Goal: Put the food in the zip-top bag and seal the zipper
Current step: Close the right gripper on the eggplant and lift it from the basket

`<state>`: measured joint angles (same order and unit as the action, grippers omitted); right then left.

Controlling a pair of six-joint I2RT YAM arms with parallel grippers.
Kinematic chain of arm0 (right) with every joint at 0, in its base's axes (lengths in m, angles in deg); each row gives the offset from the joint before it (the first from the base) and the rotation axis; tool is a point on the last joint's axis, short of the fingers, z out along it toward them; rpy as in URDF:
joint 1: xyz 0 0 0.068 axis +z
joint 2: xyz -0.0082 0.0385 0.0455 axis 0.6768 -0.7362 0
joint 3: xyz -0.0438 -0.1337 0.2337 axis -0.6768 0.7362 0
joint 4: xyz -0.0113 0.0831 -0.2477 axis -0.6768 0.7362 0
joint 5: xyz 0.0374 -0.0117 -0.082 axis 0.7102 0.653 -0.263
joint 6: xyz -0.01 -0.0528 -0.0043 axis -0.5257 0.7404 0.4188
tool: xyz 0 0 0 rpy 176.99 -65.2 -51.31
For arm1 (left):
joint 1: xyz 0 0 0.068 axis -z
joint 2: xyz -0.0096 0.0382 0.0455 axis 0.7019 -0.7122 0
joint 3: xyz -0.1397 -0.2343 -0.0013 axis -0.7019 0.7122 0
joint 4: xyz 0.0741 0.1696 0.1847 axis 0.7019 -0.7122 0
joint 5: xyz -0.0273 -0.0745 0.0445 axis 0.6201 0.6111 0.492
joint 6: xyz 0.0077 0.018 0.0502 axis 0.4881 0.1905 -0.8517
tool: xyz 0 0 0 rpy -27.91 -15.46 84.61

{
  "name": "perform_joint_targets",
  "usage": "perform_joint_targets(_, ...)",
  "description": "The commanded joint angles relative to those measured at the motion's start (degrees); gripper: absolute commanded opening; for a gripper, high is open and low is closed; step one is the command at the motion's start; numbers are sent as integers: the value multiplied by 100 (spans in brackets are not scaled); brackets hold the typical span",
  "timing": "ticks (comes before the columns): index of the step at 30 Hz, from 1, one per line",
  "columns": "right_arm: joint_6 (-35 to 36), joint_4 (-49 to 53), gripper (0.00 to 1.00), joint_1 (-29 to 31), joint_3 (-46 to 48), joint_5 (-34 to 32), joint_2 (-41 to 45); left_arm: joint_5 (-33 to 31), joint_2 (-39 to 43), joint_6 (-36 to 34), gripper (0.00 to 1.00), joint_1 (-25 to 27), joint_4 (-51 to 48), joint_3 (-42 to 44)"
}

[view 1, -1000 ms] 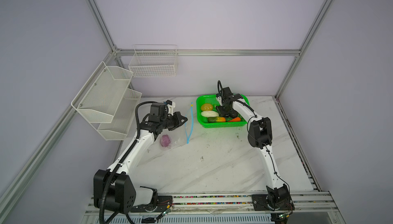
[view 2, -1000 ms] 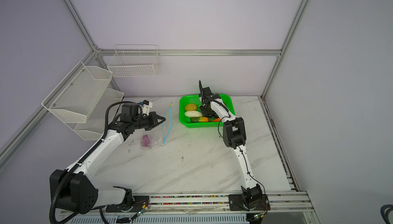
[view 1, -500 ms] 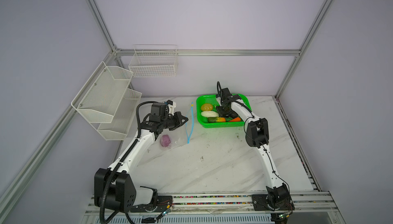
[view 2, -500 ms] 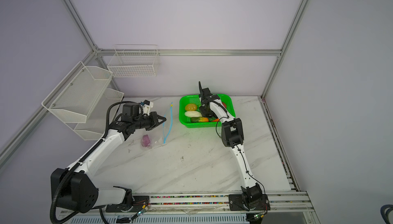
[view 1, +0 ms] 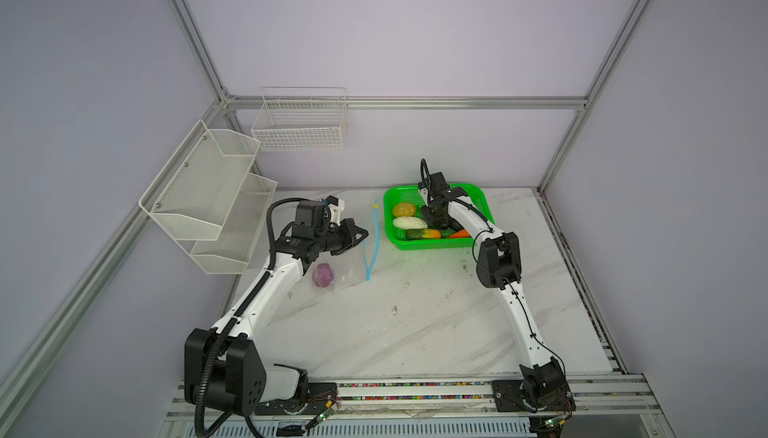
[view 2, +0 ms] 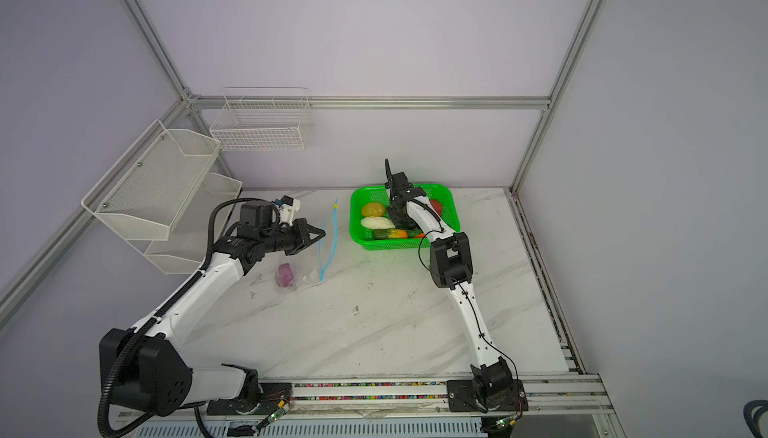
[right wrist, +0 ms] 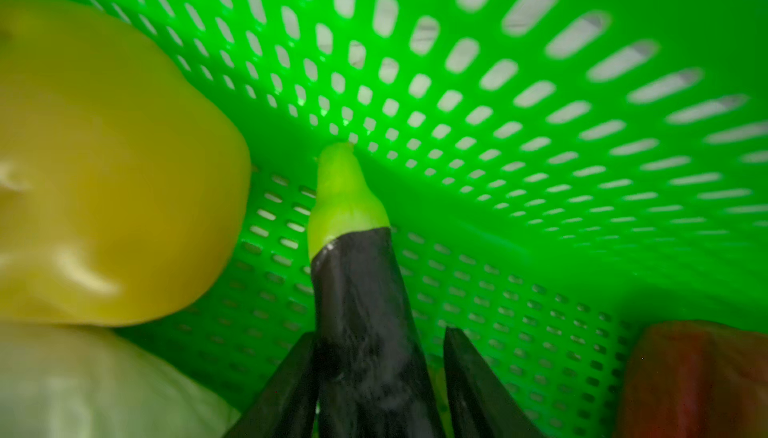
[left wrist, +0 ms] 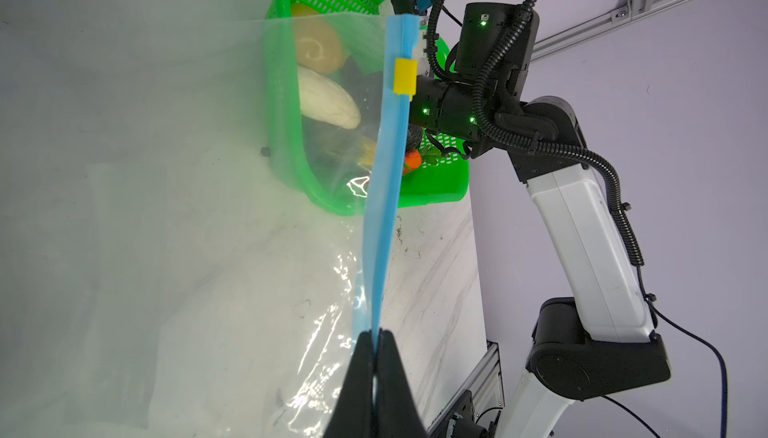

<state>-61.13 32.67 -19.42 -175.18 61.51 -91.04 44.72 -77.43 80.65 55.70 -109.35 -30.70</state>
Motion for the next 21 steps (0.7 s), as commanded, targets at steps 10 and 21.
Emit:
perform_joint_targets(10,-46,-313,30,91,26,-320,251,43,15,32,0,49,218,5)
perform_joint_targets(21,-521,-961,27,97,803,-300,1256,37,-31,146,0,46,377,47)
